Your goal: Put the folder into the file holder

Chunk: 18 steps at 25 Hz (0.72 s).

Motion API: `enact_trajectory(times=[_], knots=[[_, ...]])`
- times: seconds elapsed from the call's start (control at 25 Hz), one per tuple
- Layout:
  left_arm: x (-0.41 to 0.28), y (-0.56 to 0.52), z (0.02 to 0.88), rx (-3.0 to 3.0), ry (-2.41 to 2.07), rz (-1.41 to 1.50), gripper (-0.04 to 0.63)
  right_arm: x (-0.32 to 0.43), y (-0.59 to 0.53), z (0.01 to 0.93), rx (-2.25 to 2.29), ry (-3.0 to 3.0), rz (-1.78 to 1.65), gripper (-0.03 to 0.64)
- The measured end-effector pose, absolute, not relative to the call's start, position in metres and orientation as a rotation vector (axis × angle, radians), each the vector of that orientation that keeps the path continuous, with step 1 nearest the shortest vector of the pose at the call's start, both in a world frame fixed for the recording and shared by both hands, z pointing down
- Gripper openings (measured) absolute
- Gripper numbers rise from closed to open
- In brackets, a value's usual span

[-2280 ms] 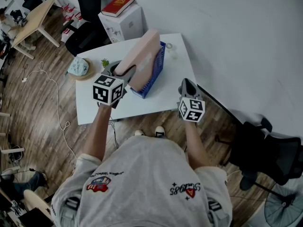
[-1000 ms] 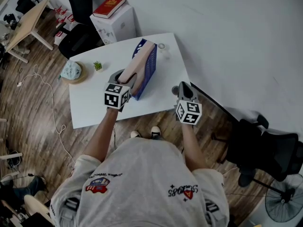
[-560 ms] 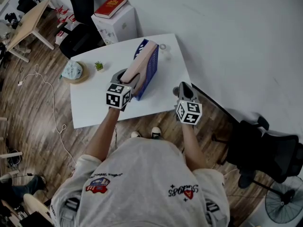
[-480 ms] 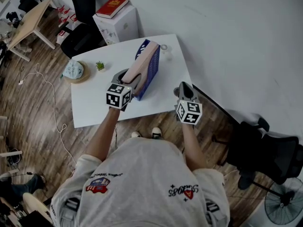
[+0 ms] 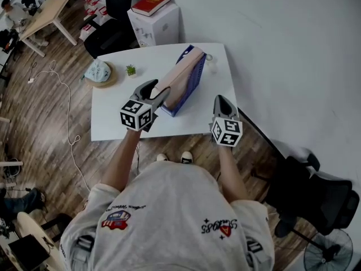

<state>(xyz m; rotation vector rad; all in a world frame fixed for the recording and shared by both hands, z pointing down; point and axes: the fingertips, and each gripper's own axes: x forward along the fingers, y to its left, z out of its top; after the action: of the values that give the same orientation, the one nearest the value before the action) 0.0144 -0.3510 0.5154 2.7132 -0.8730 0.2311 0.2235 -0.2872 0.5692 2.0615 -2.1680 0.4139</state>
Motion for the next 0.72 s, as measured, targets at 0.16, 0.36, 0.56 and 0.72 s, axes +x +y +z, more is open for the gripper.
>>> enact_trajectory(times=[0.16, 0.36, 0.56, 0.72], knots=[[-0.015, -0.350, 0.505, 2.702, -0.934, 0.151, 0.219, 0.203, -0.297, 0.564, 2.005, -2.218, 0.400, -0.008], [-0.059, -0.353, 0.507, 2.656, -1.055, 0.143, 0.216, 0.176, -0.310, 0.560, 1.936, -2.270, 0.383, -0.008], [-0.102, -0.355, 0.513, 2.603, -1.171, 0.142, 0.192, 0.155, -0.321, 0.556, 1.892, -2.306, 0.356, -0.008], [-0.130, -0.356, 0.510, 2.583, -1.262, 0.123, 0.130, 0.145, -0.326, 0.545, 1.883, -2.315, 0.304, -0.008]])
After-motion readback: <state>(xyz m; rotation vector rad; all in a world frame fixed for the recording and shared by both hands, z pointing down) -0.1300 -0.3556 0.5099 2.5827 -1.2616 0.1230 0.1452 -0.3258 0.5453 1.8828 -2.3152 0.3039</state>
